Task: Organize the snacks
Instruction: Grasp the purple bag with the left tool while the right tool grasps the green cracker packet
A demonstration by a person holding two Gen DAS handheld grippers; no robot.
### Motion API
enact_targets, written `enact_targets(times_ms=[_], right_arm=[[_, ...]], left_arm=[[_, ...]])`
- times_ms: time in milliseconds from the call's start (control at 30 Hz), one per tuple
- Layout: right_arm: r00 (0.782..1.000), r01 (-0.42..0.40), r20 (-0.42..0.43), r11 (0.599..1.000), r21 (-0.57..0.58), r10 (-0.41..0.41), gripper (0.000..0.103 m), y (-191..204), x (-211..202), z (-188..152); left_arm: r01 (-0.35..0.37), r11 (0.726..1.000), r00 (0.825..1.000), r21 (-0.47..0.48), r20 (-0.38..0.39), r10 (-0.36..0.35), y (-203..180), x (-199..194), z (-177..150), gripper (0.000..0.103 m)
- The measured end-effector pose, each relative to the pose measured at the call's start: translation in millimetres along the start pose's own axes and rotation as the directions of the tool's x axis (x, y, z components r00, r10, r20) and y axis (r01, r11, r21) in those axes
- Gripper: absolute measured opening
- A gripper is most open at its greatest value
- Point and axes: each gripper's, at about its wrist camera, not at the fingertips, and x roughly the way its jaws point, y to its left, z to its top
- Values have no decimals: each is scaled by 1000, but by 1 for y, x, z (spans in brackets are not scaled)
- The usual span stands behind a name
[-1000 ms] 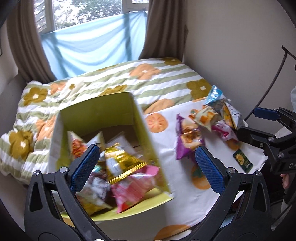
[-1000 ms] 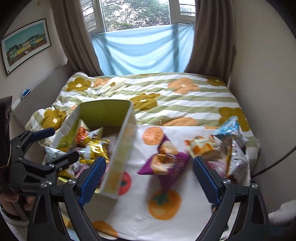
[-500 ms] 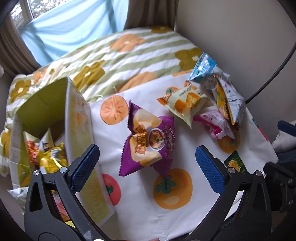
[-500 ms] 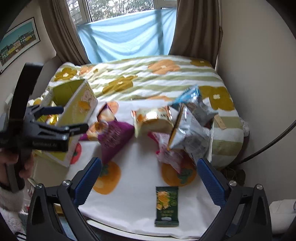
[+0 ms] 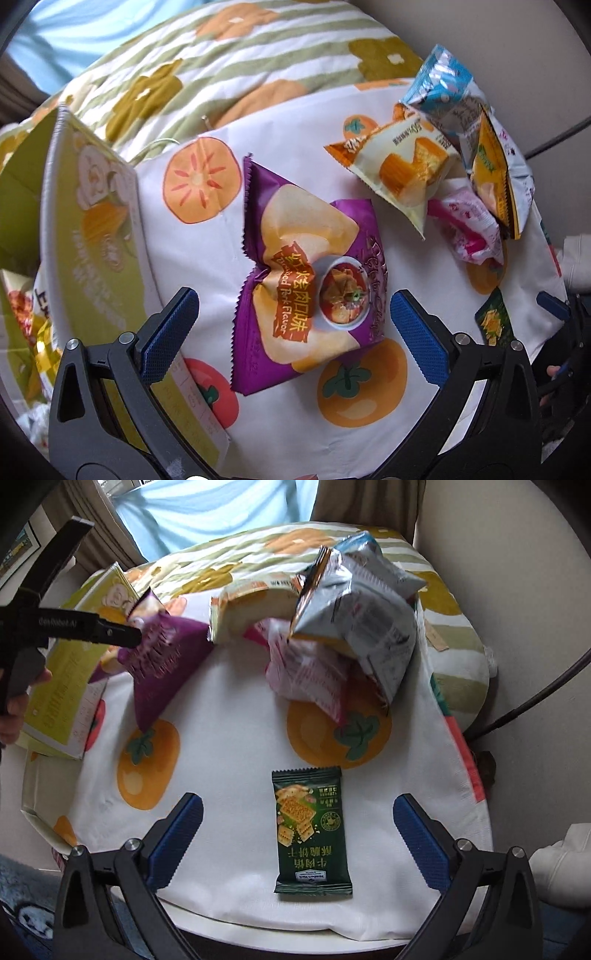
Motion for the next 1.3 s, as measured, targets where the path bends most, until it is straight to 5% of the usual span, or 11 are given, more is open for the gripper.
enact_targets(times_ms=[367,500,767,1033,1100,1300], right_arm=[[995,76,-66,997,-22,-77,101,-1,31,-9],[991,103,-79,993,-51,-107,88,-1,37,-11],[989,113,-82,989,-97,-121,79,-2,38,-11],[994,87,-63,990,-114,-94,56,3,34,-20],[995,74,-61,990,-118,-81,43,5,30,-19],[995,65,-63,990,-129,-74,40,10,27,-14]], left_arm=[[75,996,994,40,-80,-72,1,32,8,103],[92,995,992,35,-95,-88,-1,41,9,86],[74,996,995,46,-68,-71,-5,39,8,73],[69,997,996,31,-62,-67,-11,33,0,72],[70,997,996,21,-63,-69,-10,33,-2,72],[60,998,997,-6,-45,-60,-10,23,-11,72]])
